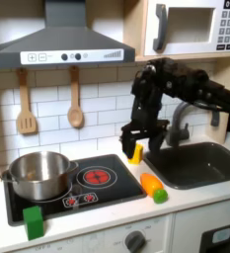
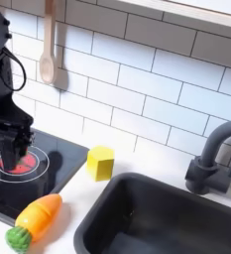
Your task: Slide pot right
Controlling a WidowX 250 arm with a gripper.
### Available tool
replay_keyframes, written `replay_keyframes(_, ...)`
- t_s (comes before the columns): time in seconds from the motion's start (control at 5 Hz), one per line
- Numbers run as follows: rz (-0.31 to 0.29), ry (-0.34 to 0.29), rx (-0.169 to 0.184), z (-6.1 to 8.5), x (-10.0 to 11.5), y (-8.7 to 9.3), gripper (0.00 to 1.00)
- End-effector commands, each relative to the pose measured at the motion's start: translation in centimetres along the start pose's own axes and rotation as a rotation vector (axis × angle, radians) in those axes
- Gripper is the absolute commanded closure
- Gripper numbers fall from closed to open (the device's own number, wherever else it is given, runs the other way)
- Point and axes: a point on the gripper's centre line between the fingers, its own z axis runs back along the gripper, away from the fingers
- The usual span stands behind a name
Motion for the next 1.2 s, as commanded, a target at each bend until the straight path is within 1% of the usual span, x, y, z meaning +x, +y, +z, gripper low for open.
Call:
replay_keyframes(0.0, 0.023, 0.003, 0.016, -1.2, 2.3, 2.1, 0.0)
replay_keyframes(0.2, 0.03, -0.006, 0.024, -1.4, 3.2, 2.9, 0.0)
replay_keyframes(0.4, 0.032, -0.021, 0.035, -1.4, 4.5, 3.6, 0.0)
replay_keyframes(0.6, 0.048, -0.019, 0.037, -1.8, 5.5, 4.6, 0.0)
replay_keyframes(0.8, 0.069, -0.025, 0.048, -2.4, 6.9, 5.9, 0.0)
replay_keyframes(1.0, 0.092, -0.021, 0.052, -2.8, 7.8, 7.0, 0.0)
